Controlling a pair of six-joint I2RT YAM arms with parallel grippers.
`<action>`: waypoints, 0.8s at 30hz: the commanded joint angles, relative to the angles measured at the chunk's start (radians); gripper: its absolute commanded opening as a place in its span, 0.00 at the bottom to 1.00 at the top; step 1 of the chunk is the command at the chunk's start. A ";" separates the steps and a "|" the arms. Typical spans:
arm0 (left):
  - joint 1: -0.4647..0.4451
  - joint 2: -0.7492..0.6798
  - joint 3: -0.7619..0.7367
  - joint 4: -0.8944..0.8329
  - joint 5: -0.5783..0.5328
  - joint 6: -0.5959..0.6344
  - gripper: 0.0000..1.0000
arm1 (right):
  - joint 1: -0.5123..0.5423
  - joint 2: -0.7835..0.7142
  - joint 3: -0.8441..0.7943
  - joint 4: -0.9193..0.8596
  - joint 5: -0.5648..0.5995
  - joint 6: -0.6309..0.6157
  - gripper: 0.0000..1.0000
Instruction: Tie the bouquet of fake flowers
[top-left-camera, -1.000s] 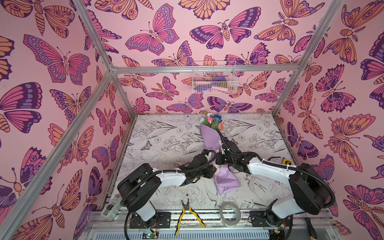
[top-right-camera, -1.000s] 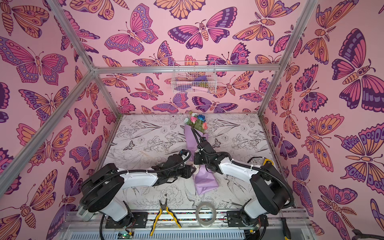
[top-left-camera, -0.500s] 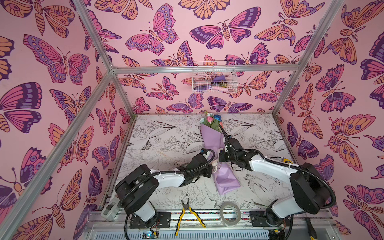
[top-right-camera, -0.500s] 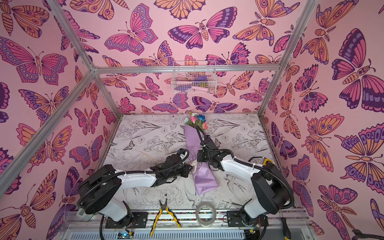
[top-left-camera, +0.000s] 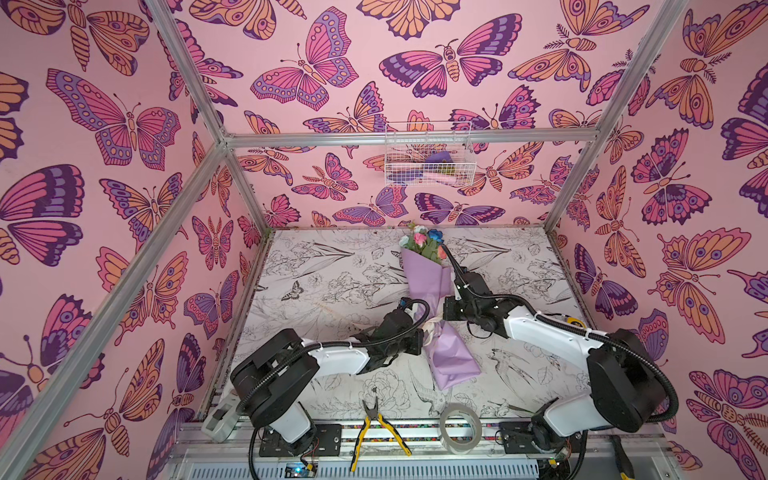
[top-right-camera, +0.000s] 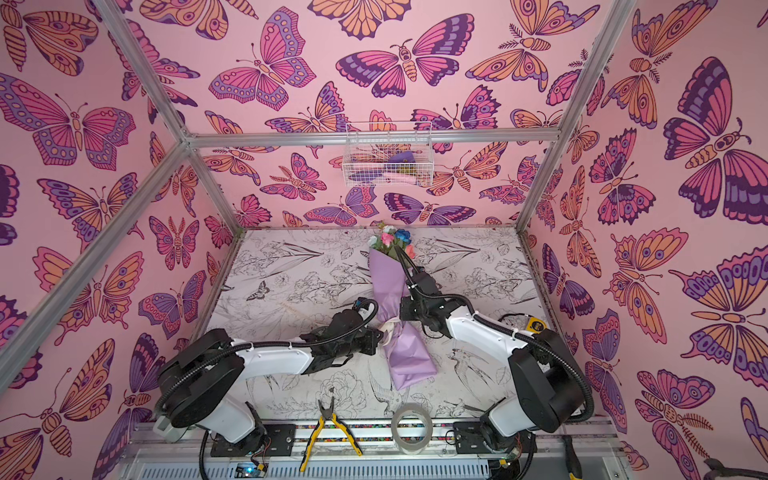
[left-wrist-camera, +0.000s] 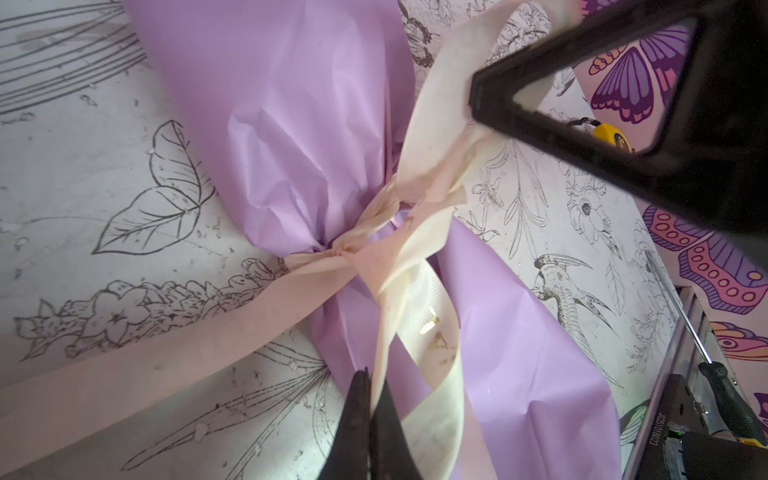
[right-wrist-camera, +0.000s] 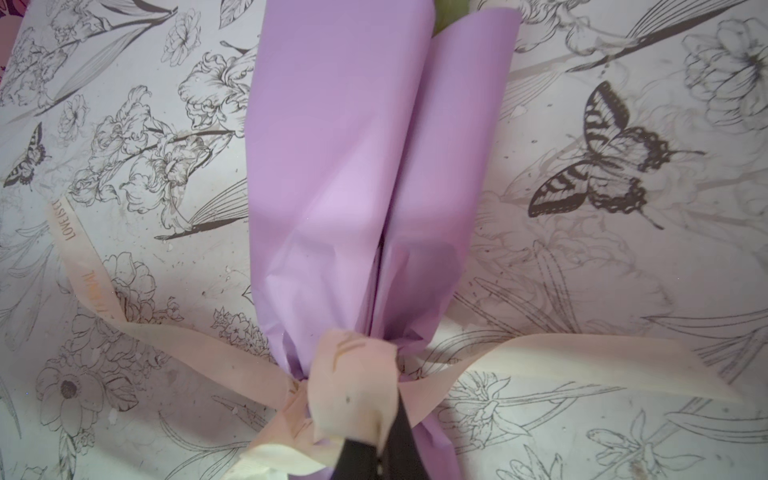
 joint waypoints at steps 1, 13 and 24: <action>0.011 0.028 0.011 0.014 -0.023 0.019 0.00 | -0.028 -0.020 0.025 -0.047 0.026 -0.030 0.00; 0.027 0.050 0.021 0.018 -0.016 0.029 0.00 | -0.088 0.002 0.032 -0.086 0.013 -0.070 0.00; 0.042 0.042 -0.014 0.040 -0.023 0.020 0.00 | -0.126 0.047 0.072 -0.132 0.039 -0.112 0.00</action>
